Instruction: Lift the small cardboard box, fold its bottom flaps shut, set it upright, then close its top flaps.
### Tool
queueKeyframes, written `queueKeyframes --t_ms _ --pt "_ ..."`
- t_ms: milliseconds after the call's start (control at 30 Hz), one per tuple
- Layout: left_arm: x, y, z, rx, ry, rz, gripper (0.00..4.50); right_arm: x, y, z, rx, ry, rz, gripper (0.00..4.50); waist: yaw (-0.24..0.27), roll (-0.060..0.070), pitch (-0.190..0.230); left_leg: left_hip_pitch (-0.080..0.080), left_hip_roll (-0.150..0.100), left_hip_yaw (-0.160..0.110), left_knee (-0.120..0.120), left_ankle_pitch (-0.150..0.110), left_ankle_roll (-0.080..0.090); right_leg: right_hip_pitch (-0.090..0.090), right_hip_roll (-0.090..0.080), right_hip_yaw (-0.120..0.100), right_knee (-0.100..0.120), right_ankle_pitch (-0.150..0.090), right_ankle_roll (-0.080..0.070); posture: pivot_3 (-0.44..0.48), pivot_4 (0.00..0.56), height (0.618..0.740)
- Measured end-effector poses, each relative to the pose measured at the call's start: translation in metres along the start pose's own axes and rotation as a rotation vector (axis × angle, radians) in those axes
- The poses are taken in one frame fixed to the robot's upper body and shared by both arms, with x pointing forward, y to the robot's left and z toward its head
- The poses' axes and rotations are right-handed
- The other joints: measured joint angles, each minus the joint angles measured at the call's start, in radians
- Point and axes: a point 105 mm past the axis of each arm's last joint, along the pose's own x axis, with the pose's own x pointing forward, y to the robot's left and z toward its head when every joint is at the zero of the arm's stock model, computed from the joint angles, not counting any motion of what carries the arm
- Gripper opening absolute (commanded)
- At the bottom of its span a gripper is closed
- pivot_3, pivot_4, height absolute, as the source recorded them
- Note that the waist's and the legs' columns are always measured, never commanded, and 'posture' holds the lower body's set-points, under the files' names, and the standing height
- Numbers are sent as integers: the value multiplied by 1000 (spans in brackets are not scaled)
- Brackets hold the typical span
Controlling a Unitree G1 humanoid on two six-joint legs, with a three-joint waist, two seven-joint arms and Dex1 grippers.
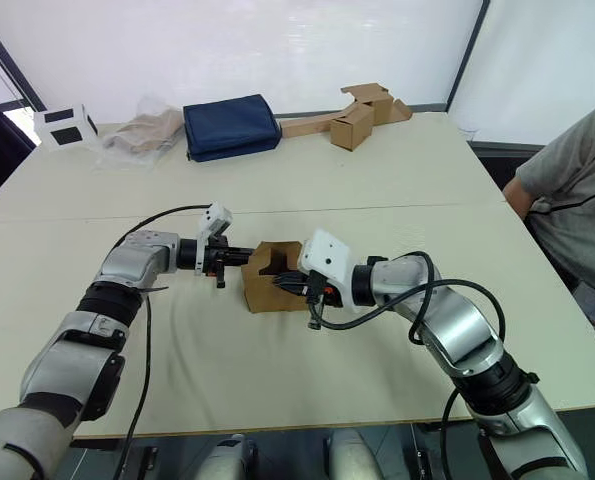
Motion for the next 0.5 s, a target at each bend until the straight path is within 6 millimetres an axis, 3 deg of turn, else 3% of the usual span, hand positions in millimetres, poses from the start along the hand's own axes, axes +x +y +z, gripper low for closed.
queueKeyframes --t_ms 400,500 --pt "-4 -2 -1 -4 -1 11 12 14 -2 -15 83 19 13 0 -1 0 0 0 0 0 0 0 -1 0 0 0 0 0 0 0 150 740" --pt "-19 3 -2 -16 -13 65 12 16 -3 -13 82 15 13 0 -3 0 0 0 0 -1 0 0 -1 -1 1 0 0 0 0 0 150 740"
